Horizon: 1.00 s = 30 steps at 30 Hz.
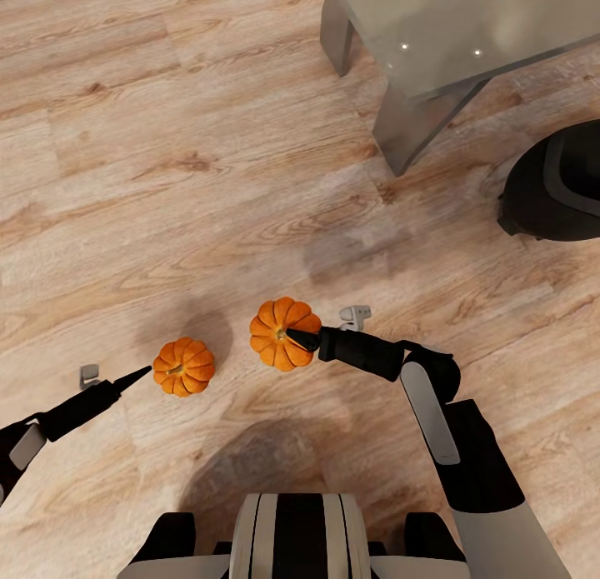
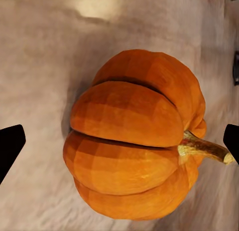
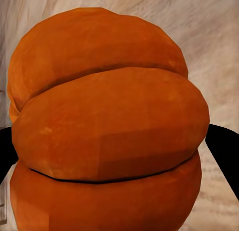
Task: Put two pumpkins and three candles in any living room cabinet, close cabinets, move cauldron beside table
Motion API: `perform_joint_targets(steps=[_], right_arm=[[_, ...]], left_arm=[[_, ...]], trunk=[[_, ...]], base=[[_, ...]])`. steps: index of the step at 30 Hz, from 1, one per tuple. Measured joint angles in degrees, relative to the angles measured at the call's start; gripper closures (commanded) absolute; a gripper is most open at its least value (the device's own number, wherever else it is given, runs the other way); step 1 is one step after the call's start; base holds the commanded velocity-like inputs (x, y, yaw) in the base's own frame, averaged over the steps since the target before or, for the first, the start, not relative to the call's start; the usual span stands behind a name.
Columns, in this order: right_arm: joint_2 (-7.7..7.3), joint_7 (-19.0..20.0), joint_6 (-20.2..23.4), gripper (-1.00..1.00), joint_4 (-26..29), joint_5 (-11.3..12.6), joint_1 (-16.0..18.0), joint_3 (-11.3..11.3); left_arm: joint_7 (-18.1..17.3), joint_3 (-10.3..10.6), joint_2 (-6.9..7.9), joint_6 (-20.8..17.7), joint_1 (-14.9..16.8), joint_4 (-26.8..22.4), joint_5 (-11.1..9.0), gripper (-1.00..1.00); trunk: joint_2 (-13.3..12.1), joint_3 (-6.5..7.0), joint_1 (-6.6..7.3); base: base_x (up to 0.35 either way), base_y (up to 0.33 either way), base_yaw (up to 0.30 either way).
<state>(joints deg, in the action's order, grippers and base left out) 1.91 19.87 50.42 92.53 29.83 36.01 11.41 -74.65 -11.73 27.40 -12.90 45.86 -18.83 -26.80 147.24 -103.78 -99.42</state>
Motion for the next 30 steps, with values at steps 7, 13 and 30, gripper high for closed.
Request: perform_joint_targets(steps=[7,13,30], right_arm=[[0.0,0.09,0.04,1.0,-0.01,0.08,0.0,0.04],[0.0,0.1,0.04,1.0,-0.01,0.11,0.0,0.07],[-0.04,0.0,-0.01,1.0,0.0,-0.02,0.0,0.02]], left_arm=[[-0.13,0.03,-0.07,0.0,0.0,-0.05,-0.07,-1.0],[-0.44,-0.06,-0.08,0.05,0.0,-0.08,-0.15,-1.0],[-0.91,-0.08,-0.34,0.56,-0.16,0.05,-0.14,-1.0]], trunk=[[0.0,0.0,0.0],[0.0,0.0,0.0],[0.0,0.0,0.0]], base=[[0.0,0.0,0.0],[0.0,0.0,0.0],[0.0,0.0,0.0]])
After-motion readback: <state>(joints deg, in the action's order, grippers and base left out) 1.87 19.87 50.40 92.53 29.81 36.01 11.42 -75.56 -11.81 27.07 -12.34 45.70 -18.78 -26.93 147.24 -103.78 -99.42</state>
